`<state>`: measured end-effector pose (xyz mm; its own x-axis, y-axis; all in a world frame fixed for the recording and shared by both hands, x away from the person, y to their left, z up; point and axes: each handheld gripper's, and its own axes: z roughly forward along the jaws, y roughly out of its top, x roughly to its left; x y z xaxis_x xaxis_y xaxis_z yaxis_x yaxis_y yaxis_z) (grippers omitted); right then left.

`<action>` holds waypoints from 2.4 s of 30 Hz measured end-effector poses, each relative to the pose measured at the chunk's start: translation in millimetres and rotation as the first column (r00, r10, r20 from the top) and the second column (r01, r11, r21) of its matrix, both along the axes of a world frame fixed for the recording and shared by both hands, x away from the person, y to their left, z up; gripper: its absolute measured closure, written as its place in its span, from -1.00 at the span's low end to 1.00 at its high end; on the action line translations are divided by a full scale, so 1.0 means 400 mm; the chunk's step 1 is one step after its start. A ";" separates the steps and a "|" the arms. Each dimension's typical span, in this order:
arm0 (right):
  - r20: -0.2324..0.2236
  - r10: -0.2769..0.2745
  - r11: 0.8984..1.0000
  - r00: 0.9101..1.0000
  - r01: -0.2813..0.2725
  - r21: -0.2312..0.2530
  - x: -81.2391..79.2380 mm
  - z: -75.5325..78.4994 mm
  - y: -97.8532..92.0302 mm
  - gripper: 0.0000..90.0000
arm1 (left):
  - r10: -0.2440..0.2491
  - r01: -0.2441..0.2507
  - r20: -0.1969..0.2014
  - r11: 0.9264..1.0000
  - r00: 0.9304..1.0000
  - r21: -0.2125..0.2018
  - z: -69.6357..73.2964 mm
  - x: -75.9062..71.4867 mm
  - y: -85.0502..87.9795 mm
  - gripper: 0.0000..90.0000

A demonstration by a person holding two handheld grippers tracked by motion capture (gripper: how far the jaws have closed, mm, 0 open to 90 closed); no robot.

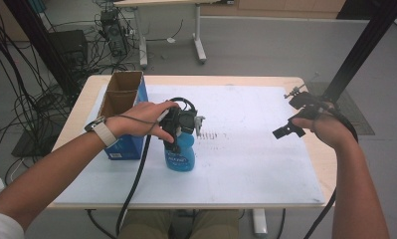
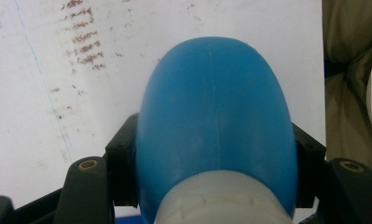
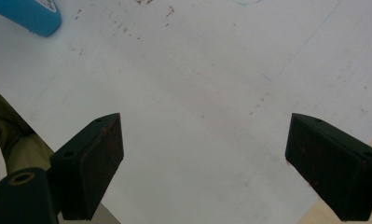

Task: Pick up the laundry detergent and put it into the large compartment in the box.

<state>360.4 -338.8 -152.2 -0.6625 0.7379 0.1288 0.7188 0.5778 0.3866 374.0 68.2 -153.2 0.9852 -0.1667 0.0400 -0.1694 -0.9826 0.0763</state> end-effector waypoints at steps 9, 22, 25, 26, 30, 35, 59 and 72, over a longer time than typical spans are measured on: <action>0.006 0.004 1.000 1.000 -0.004 0.001 -0.007 0.005 0.005 -0.75 | 0.045 -0.045 -0.018 0.999 0.999 0.000 0.030 -0.005 0.006 -0.17; 0.019 0.012 1.000 1.000 -0.012 0.000 -0.018 0.014 0.010 -0.75 | 0.168 -0.168 -0.009 0.986 0.986 -0.014 0.086 -0.024 0.019 -0.18; 0.023 0.012 1.000 1.000 -0.012 0.000 -0.021 0.019 0.011 -0.75 | 0.202 -0.203 -0.015 0.979 0.979 -0.018 0.098 -0.023 0.024 -0.17; 0.024 0.012 1.000 1.000 -0.012 -0.001 -0.021 0.020 0.012 -0.75 | 0.213 -0.213 -0.014 0.977 0.977 -0.018 0.102 -0.023 0.024 -0.17; 0.027 0.015 1.000 1.000 -0.015 0.000 -0.023 0.023 0.012 -0.75 | 0.246 -0.245 -0.001 0.969 0.969 -0.020 0.116 -0.031 0.023 -0.17; 0.032 0.020 1.000 0.999 -0.020 -0.002 -0.024 0.029 0.014 -0.75 | 0.288 -0.288 -0.008 0.958 0.958 -0.018 0.133 -0.031 0.023 -0.18; 0.030 0.044 0.999 0.999 -0.044 0.007 -0.015 0.016 0.016 -0.75 | 0.512 -0.512 -0.029 0.859 0.859 0.003 0.247 -0.013 0.029 -0.17; 0.046 0.050 0.999 0.998 -0.051 0.016 -0.023 0.026 0.014 -0.75 | 0.614 -0.614 0.016 0.789 0.789 0.012 0.301 -0.023 0.019 -0.17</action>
